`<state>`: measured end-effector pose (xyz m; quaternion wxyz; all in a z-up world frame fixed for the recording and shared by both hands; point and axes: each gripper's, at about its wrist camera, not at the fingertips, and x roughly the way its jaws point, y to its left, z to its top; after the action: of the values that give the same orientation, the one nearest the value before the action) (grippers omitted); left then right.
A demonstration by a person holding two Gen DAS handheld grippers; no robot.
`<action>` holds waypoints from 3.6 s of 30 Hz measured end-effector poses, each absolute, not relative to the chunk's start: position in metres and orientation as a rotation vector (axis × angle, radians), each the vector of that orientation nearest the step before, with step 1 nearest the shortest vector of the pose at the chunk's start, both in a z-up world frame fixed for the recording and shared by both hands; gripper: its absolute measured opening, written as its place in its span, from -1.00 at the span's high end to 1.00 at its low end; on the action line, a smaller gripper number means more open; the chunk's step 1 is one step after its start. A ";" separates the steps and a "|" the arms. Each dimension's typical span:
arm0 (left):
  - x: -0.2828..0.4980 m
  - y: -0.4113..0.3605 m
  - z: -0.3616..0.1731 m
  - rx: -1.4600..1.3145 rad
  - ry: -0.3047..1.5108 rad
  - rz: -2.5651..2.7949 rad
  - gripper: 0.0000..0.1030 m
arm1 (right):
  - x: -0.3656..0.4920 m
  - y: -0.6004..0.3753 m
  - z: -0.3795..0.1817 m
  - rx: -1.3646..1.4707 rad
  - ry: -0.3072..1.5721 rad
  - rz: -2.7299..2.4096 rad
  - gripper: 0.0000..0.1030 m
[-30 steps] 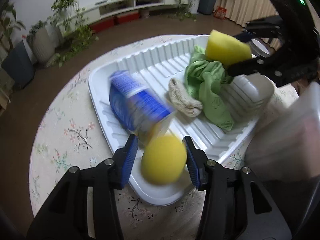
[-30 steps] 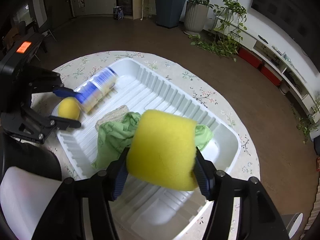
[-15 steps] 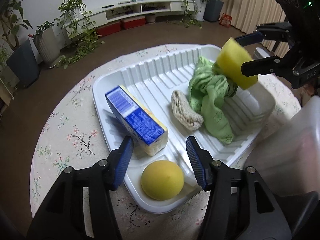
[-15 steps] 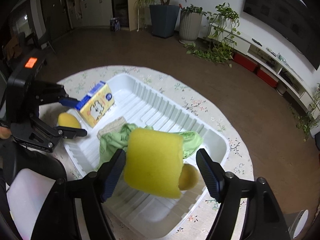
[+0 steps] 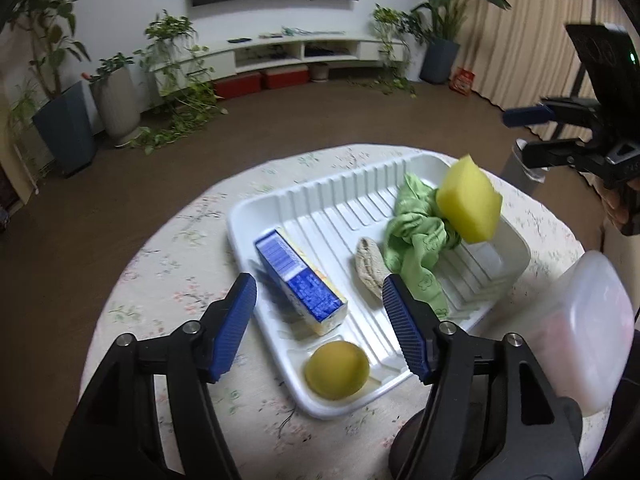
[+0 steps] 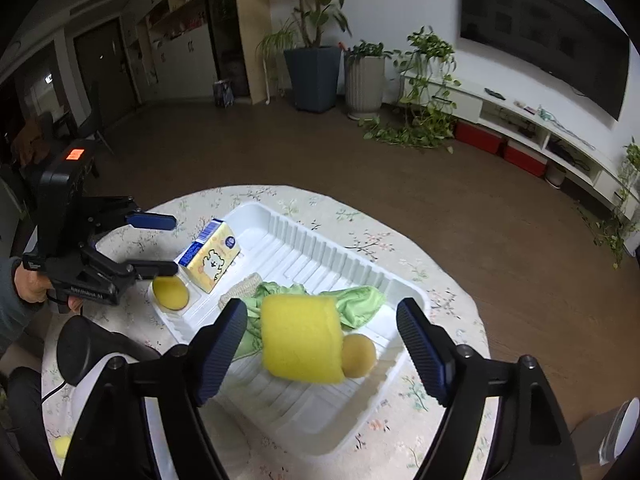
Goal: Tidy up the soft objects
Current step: 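Open both grippers to drop the yellow sponges into the tray, then move both grippers back toward the remaining items on the table, then grasp the yellow rectangular sponge with the left gripper while the right gripper grasps the cream knotted rope, then lift and carry the yellow sponge and knotted rope over the white tray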
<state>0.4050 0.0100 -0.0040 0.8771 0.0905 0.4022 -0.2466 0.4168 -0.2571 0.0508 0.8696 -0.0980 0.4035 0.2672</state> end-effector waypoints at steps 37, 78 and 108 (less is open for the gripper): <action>0.051 0.043 -0.027 -0.097 0.871 -0.335 -0.84 | 0.068 -0.238 -0.030 0.072 0.914 0.464 -0.97; 0.102 0.000 -0.073 0.054 0.988 -0.341 -0.45 | 0.054 -0.149 -0.076 0.000 0.912 0.402 -0.09; 0.068 0.012 -0.039 -0.019 0.947 -0.391 0.57 | 0.026 -0.205 -0.031 0.085 0.875 0.472 0.74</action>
<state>0.0680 0.0123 -0.0394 0.8716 -0.0090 0.4531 -0.1871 0.0261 -0.2053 -0.0309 0.8780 0.0405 0.4198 0.2264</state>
